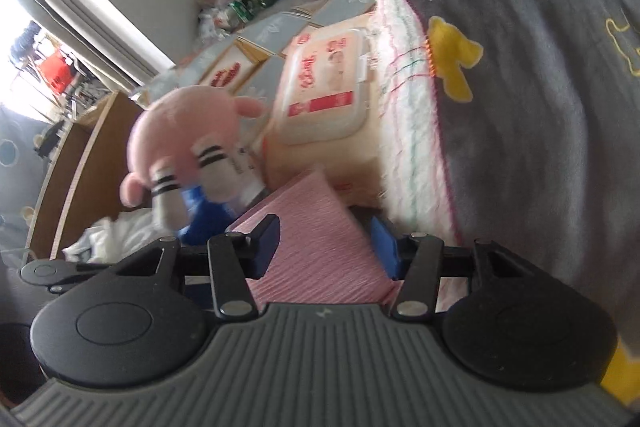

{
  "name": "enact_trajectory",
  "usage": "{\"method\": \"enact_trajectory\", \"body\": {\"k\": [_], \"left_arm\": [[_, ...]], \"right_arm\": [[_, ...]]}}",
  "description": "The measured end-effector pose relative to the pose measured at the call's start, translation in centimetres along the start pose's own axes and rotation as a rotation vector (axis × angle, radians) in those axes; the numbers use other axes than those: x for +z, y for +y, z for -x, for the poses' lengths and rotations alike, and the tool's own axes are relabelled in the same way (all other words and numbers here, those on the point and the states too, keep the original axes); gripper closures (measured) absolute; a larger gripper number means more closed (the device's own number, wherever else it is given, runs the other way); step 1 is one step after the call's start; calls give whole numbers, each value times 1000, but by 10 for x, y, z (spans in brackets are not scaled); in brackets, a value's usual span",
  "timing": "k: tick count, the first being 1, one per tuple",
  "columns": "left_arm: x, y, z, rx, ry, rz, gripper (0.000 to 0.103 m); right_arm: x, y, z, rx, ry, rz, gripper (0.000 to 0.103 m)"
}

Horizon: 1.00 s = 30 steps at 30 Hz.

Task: Organize soft objects
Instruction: 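Reach the right tool to the pink knitted cloth and grasp it, then carry the pink cloth with the right tool and release it in the box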

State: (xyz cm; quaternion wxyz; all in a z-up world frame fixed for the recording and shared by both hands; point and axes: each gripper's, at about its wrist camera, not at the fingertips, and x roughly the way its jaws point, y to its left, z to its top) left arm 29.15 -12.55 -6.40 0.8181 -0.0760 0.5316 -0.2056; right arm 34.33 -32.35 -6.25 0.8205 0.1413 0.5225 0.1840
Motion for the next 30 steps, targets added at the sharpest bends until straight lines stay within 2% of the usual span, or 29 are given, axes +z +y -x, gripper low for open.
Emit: {"method": "enact_trajectory", "body": {"k": [5,8,13,23,30], "left_arm": [[9,4,-10,1,21,41,63],[13,9,-15,1,42,71,57],[20,11,-26,12,72,85,50],[21,16,-20,-28,40,141,48],[18,7,12,-59,-59,113,49]], "right_arm": [[11,-14,-23,53,63,-36,51],[14,-15,-26,88,80,-55,51],[9,-13,-22,104,97,-40,58],[-5,-26,6,177,40,-164,72],[-16,-15,44,186,-51,-181,72]]}}
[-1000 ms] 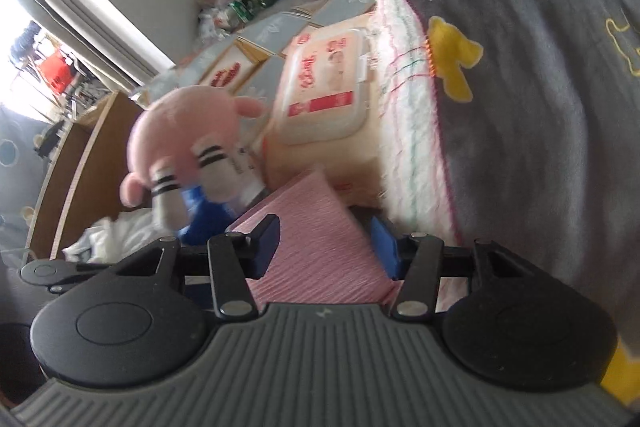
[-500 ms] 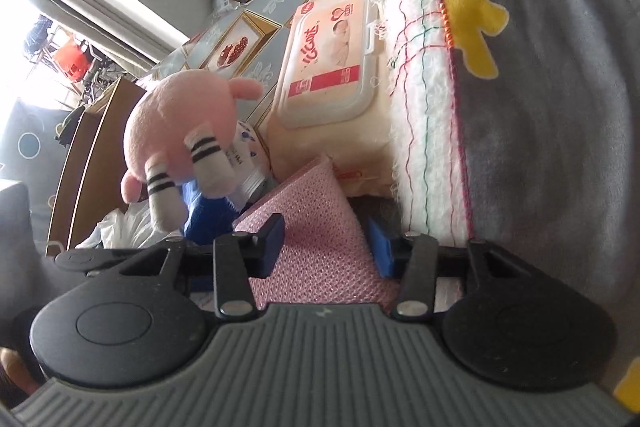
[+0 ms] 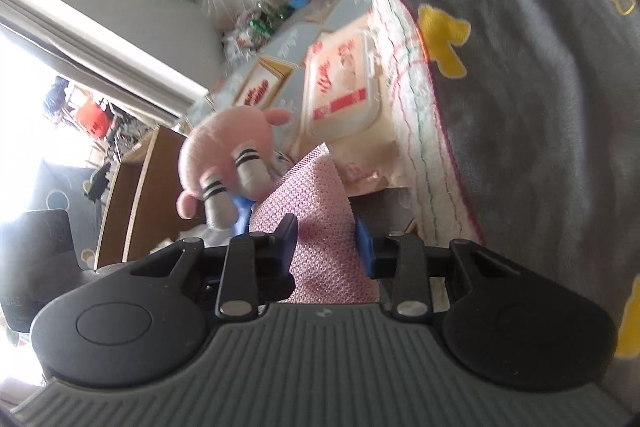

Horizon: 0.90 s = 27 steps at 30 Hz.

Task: Organize soft objects
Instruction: 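Carry the pink cloth with the right tool and release it in the box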

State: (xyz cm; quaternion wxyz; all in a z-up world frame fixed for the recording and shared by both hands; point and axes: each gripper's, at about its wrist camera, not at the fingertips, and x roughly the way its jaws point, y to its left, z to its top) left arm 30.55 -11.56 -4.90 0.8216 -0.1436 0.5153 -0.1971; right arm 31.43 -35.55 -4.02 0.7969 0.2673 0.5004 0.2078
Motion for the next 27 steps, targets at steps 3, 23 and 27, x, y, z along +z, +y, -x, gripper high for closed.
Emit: {"method": "enact_trajectory", "body": {"k": [3,23,27], "left_arm": [[-2,-6,17,-9,-41,-22,49],[-56,-13,185,66,-346,-23,49],[-68,16,219,106,-387,35,49]], "right_arm": [[-7,9,17,13,-38,-6,72],[-60,168,82,136,-107,166,72],[-69,214,64,177,-65,205,72]]}}
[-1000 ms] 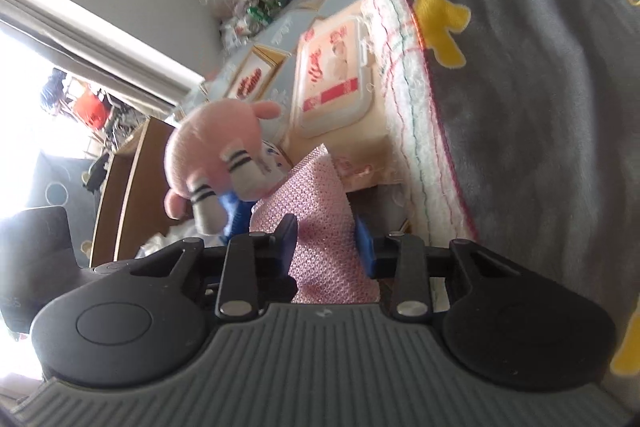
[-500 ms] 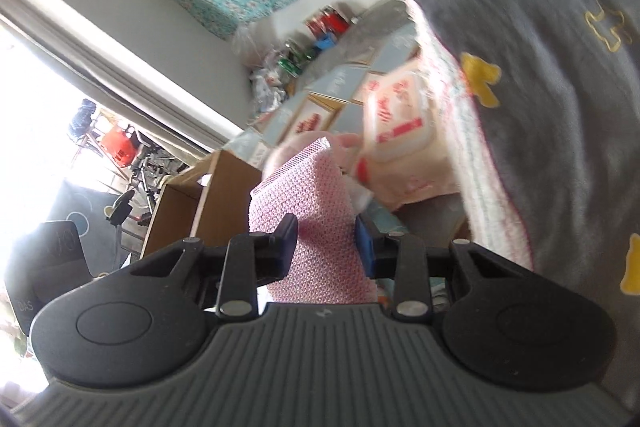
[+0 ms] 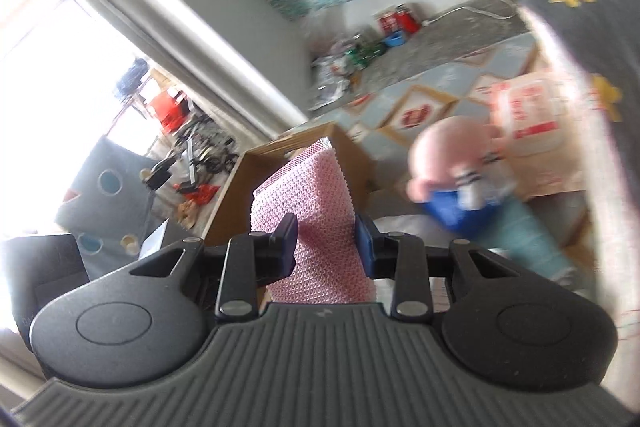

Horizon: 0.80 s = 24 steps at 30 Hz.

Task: Organize soft objects
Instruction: 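Carry the pink cloth with the right tool and release it in the box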

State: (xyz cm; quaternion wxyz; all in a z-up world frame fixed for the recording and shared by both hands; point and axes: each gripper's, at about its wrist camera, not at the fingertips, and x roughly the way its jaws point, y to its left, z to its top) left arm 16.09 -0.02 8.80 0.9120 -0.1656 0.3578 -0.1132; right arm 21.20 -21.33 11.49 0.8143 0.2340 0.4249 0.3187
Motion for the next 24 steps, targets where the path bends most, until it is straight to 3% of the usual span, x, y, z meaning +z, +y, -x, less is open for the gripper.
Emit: {"method": "enact_trajectory", "body": {"k": [7,12,18,24], "left_arm": [[11,76,46,135,-46,67,49],[30,139,54,239,-26,130,50],[55,217,32,312,26,214,50],[73,279,-18,348,98,251,50]], "right_arm": [[2,76,-82,87,122,44,72],[9,109,-162,130,218,28,72],[20,128,-257,111,304,21,72],[45,106,-342,44,334,-13,70]]}}
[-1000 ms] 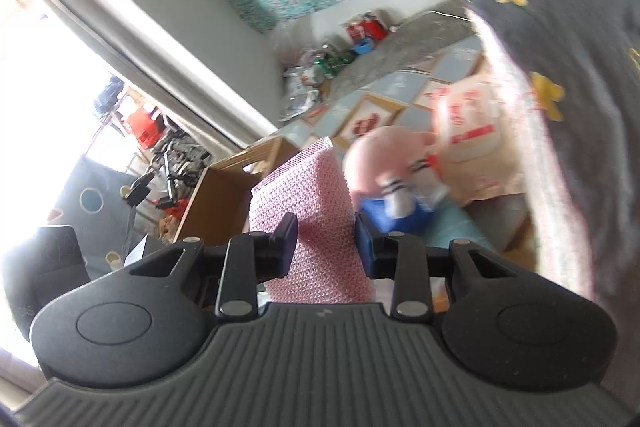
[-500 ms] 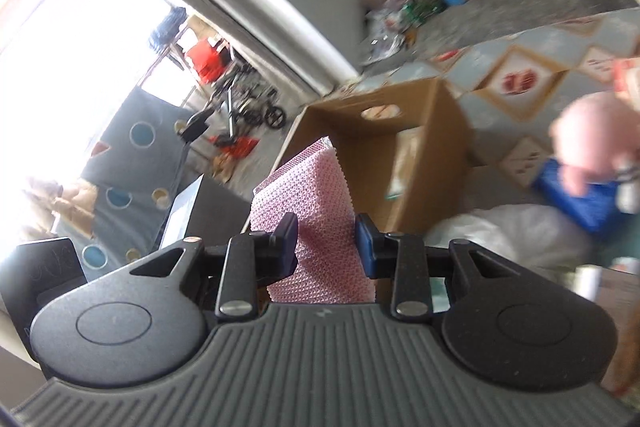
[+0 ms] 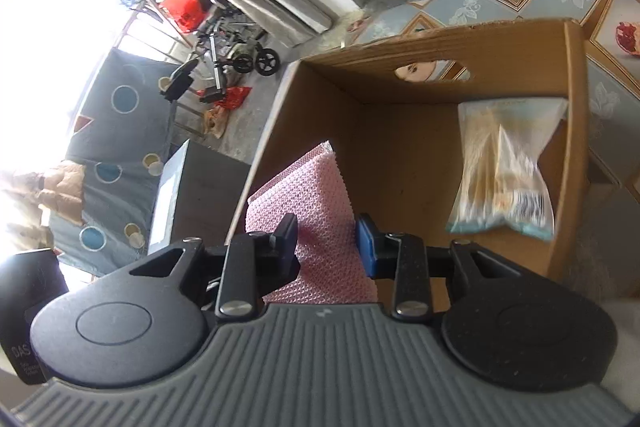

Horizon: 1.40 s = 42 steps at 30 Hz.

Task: Organize soft objects
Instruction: 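Carry the pink cloth with the right tool and release it in the box, then reach the right tool to the pink plush toy and grasp its head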

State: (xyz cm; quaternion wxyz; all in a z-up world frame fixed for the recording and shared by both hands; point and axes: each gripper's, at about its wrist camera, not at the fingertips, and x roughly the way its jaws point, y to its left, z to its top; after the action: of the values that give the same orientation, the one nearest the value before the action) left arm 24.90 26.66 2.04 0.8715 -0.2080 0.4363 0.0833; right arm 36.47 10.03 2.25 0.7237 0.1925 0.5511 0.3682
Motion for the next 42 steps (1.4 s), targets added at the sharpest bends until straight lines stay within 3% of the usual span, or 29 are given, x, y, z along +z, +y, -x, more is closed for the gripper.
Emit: {"method": "enact_trajectory", "body": {"k": [5,11,15,19,24,27,30,34,38,42], "left_arm": [[19,14,-59,42,89,24,47],[16,28,-96,71,198,85,44],[20,25,-101,84,189,80,39],[22,13,-108,139,184,51,41],[23,12,-115,146,191,67,43],[19,8,-111,123,181,47,42],[17,1,-109,149,172,34,42],[13,-9,-88,103,145,28,41],[3,-34,-57,61,96,-44,37],[-12,-65,-26,-18,59,-105,35]], "right_arm": [[27,-26,-23,-72,-38,-4,70],[14,-36,7,-40,-72,46,70],[2,-40,42,-12,-113,64,69],[-5,-42,68,4,-142,78,68],[-22,-51,92,40,-170,64,68],[-40,-54,101,70,-177,53,67],[-59,-57,107,94,-184,42,67],[-85,-56,119,107,-210,58,65],[-108,-53,145,83,-265,104,60],[-122,-58,182,-5,-337,171,57]]}}
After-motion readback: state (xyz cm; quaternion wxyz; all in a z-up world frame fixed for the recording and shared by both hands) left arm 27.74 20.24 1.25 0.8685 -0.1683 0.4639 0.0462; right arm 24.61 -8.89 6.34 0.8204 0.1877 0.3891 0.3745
